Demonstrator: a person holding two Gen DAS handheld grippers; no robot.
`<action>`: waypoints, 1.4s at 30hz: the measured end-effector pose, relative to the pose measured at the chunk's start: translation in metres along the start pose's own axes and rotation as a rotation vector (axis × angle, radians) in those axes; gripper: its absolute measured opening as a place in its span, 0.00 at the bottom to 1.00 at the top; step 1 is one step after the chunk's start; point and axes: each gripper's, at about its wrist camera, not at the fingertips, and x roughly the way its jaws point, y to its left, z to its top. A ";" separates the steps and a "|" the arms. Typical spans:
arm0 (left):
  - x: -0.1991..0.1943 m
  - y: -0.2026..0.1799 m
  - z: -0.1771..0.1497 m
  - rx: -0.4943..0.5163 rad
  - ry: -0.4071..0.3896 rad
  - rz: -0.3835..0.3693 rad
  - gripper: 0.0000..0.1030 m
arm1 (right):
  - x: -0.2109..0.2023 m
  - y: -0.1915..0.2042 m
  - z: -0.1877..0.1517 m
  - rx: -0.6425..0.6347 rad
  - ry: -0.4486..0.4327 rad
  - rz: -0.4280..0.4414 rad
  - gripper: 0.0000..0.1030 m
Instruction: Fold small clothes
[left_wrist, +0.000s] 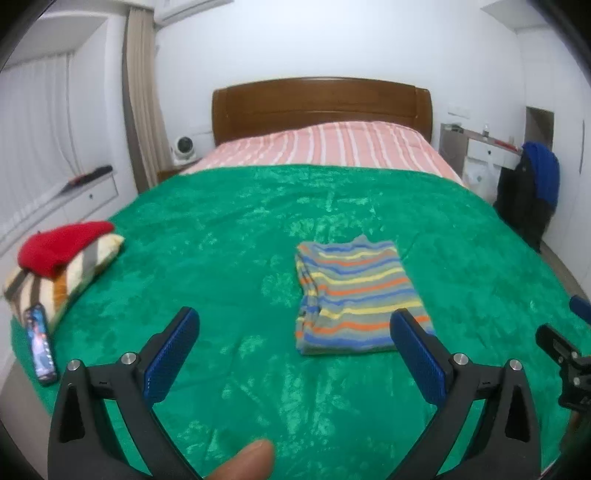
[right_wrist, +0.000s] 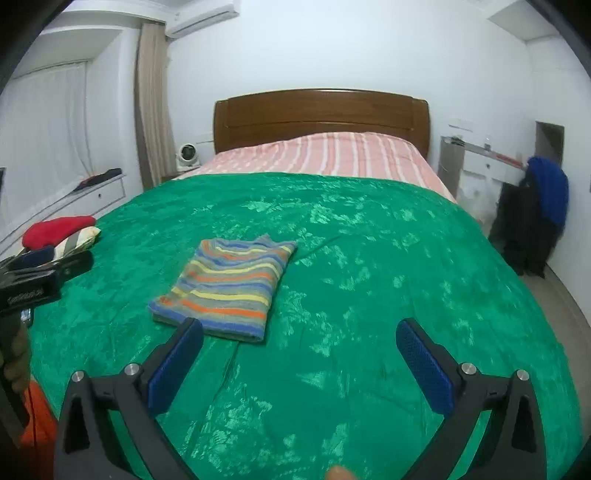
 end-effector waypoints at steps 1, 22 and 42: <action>-0.004 -0.001 -0.001 0.009 -0.012 0.005 1.00 | -0.002 0.001 -0.001 0.005 0.002 -0.006 1.00; -0.053 -0.011 -0.011 -0.002 0.023 0.036 1.00 | -0.053 0.023 -0.003 0.033 -0.014 0.126 1.00; -0.060 -0.009 -0.014 0.032 0.017 0.047 1.00 | -0.062 0.031 -0.001 -0.023 0.005 0.094 1.00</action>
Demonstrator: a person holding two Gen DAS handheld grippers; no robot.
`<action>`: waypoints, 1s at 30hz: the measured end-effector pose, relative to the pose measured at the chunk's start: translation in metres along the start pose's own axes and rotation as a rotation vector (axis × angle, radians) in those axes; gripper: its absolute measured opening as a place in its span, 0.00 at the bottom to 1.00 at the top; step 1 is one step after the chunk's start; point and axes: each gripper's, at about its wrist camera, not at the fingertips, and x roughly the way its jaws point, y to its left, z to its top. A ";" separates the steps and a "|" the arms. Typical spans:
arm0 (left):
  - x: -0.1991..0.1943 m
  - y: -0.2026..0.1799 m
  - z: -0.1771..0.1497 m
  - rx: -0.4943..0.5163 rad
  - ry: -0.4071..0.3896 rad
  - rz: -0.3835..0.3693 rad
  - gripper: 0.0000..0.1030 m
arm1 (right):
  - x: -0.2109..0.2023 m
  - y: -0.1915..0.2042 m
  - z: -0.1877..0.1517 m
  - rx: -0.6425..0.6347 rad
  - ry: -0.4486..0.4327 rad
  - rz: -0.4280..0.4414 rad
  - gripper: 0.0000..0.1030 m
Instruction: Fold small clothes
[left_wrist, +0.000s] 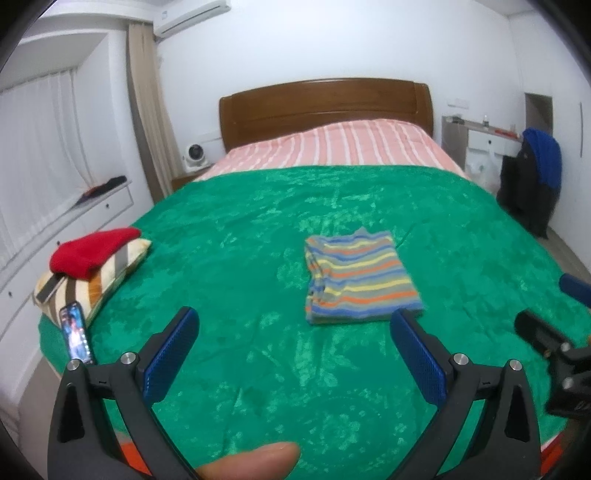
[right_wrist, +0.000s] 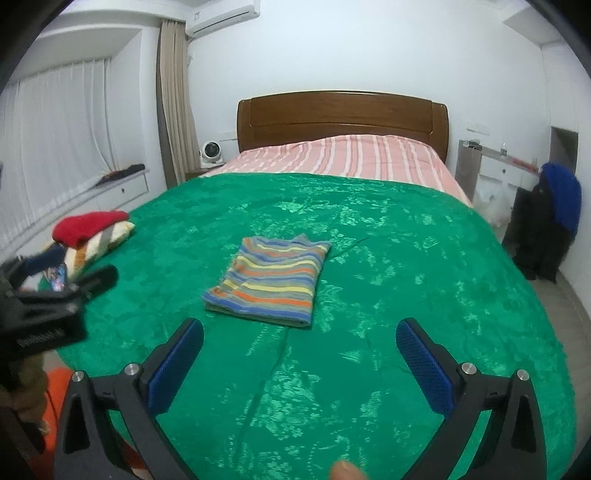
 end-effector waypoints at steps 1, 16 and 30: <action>0.000 0.001 -0.001 -0.007 0.008 -0.004 1.00 | -0.002 -0.001 0.001 0.011 -0.002 0.007 1.00; 0.007 -0.006 -0.008 0.022 0.107 -0.039 1.00 | 0.006 0.005 -0.005 -0.034 0.099 -0.068 1.00; 0.004 0.005 -0.007 0.018 0.137 -0.025 1.00 | -0.003 0.023 0.007 -0.040 0.131 -0.030 1.00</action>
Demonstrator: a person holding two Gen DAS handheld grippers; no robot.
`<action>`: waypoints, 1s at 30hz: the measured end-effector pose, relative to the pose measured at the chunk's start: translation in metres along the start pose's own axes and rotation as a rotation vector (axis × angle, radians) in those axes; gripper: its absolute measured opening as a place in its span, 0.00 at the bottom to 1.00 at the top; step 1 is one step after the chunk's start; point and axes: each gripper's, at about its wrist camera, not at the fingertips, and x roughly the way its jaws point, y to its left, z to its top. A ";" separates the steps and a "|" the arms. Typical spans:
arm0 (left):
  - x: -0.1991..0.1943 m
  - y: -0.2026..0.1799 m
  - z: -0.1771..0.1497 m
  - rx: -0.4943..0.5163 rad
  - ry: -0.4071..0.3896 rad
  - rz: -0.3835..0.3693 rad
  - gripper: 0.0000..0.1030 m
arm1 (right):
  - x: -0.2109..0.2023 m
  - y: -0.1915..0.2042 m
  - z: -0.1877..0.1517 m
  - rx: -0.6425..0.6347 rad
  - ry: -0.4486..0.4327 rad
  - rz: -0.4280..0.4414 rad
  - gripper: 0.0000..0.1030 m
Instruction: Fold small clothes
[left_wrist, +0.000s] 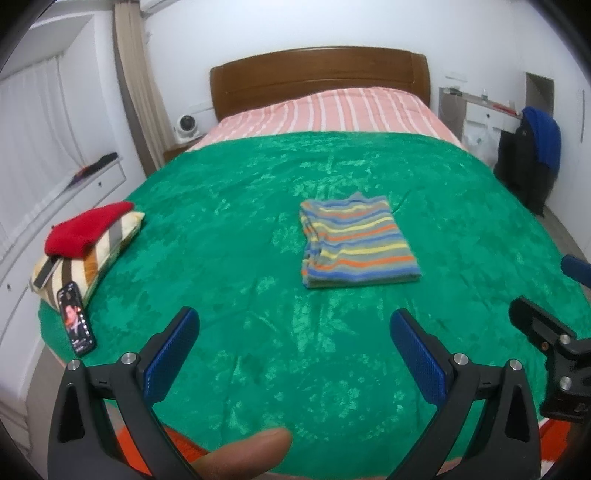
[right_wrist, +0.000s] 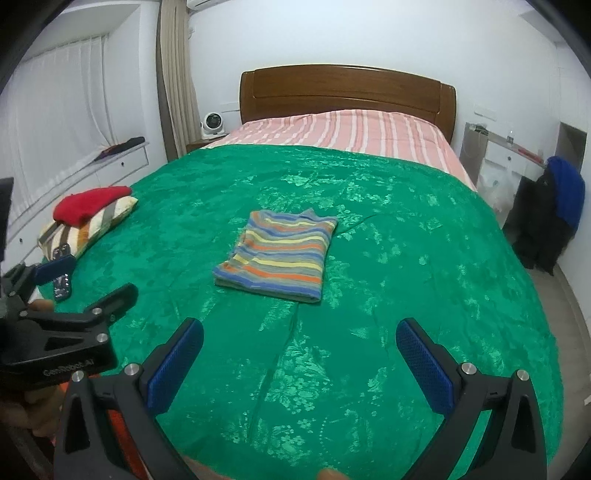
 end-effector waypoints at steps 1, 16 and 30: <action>0.000 0.001 0.000 -0.001 -0.001 -0.003 1.00 | 0.001 0.000 -0.001 -0.002 0.003 -0.011 1.00; -0.002 -0.002 0.000 0.001 -0.007 -0.010 1.00 | 0.010 0.001 0.002 0.000 0.036 -0.052 1.00; 0.000 -0.002 -0.002 0.000 -0.003 -0.010 1.00 | 0.009 0.003 0.001 0.006 0.032 -0.055 1.00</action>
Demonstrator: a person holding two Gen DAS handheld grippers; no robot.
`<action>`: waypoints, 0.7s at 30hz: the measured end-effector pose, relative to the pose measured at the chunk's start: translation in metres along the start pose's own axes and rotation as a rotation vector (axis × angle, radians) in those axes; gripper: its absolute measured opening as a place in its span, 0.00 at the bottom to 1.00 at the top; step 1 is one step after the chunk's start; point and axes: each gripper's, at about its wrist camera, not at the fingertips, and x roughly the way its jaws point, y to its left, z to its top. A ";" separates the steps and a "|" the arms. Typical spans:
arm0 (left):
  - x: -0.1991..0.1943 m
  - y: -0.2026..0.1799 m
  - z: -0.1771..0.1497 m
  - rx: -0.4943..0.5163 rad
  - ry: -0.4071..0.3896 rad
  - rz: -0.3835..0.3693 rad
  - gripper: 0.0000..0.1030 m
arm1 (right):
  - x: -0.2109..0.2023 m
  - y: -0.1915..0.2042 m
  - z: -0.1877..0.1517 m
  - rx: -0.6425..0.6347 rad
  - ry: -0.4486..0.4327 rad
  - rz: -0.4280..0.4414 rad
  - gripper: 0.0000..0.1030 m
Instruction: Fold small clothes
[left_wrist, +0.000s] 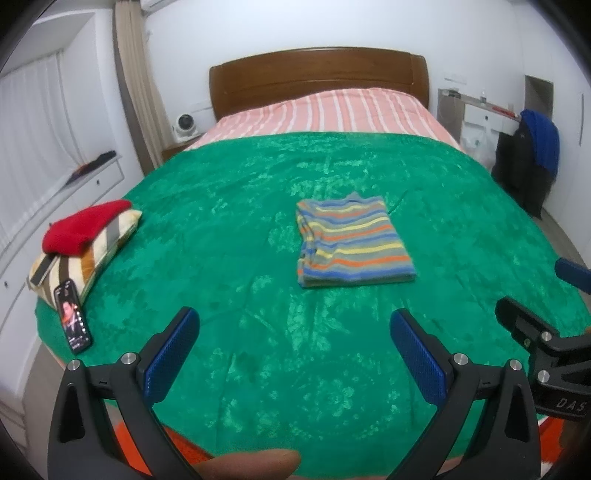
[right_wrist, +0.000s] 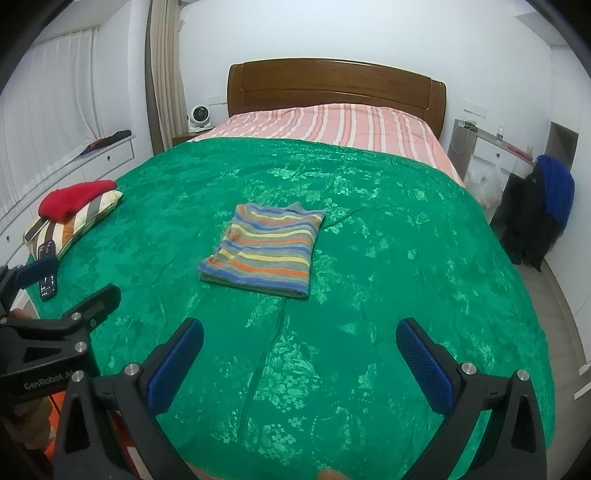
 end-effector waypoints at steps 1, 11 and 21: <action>0.000 0.000 0.000 0.001 0.000 0.000 1.00 | 0.000 0.000 0.000 0.001 0.003 0.000 1.00; 0.001 -0.001 0.000 0.007 0.004 -0.002 1.00 | -0.003 -0.002 0.001 0.005 -0.001 -0.006 1.00; 0.001 0.003 0.002 -0.017 -0.015 -0.029 1.00 | 0.000 -0.003 -0.001 0.006 0.010 -0.009 1.00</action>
